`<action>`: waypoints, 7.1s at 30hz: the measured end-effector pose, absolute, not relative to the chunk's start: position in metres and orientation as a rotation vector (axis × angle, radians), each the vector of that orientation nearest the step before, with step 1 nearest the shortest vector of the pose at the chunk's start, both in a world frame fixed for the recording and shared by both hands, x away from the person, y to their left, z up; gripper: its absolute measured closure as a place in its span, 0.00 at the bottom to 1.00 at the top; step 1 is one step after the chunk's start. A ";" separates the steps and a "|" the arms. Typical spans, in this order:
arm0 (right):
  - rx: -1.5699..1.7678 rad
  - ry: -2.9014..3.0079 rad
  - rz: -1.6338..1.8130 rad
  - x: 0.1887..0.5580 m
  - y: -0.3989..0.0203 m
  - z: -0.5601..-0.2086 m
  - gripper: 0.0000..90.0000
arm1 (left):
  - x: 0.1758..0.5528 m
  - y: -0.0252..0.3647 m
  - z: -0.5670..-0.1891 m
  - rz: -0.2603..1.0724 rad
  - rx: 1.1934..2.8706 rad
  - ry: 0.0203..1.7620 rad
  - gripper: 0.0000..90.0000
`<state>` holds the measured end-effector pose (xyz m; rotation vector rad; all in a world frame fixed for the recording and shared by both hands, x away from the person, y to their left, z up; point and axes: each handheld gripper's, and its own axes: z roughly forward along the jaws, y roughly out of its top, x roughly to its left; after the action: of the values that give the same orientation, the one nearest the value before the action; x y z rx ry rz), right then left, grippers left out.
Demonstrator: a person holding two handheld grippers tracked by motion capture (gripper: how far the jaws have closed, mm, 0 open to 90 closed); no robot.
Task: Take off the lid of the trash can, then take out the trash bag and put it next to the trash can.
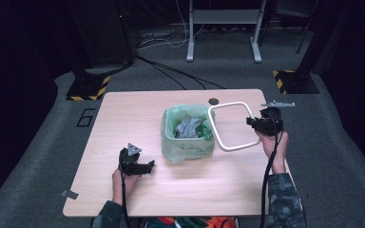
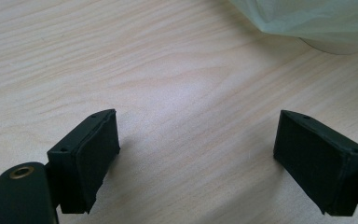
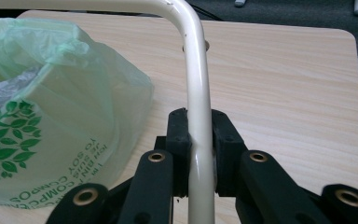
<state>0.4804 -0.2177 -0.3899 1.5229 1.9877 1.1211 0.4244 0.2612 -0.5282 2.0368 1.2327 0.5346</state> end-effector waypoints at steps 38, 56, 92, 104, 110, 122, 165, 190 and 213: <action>1.639 1.925 0.968 0.471 -0.253 -0.448 0.89 | 0.425 0.260 -0.529 0.535 2.034 1.224 0.16; 1.704 1.955 0.809 0.478 -0.252 -0.492 0.88 | 0.425 0.260 -0.529 0.535 2.034 1.224 0.16; 1.568 1.979 0.993 0.464 -0.248 -0.491 0.00 | 0.425 0.260 -0.528 0.538 2.031 1.229 0.16; 1.526 2.168 0.970 0.466 -0.230 -0.483 0.00 | 0.430 0.269 -0.518 0.470 2.027 1.274 0.09; 1.457 2.247 1.004 0.464 -0.218 -0.475 0.01 | 0.432 0.273 -0.497 0.463 1.990 1.246 0.08; 1.357 2.289 0.969 0.466 -0.201 -0.463 0.02 | 0.440 0.267 -0.475 0.461 1.993 1.207 0.09; 1.271 2.305 1.162 0.520 -0.126 -0.381 0.18 | 0.523 0.232 -0.398 0.336 1.922 1.121 0.10; 1.310 2.235 1.086 0.552 -0.088 -0.388 0.86 | 0.545 0.195 -0.392 0.351 1.947 1.122 0.78; 1.225 2.197 1.188 0.540 -0.078 -0.376 0.99 | 0.543 0.184 -0.386 0.510 1.921 1.116 1.00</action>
<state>0.5397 -0.0782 -0.3764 1.2246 2.1969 1.1875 0.5429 0.1839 -0.3861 1.9212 1.1157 0.5103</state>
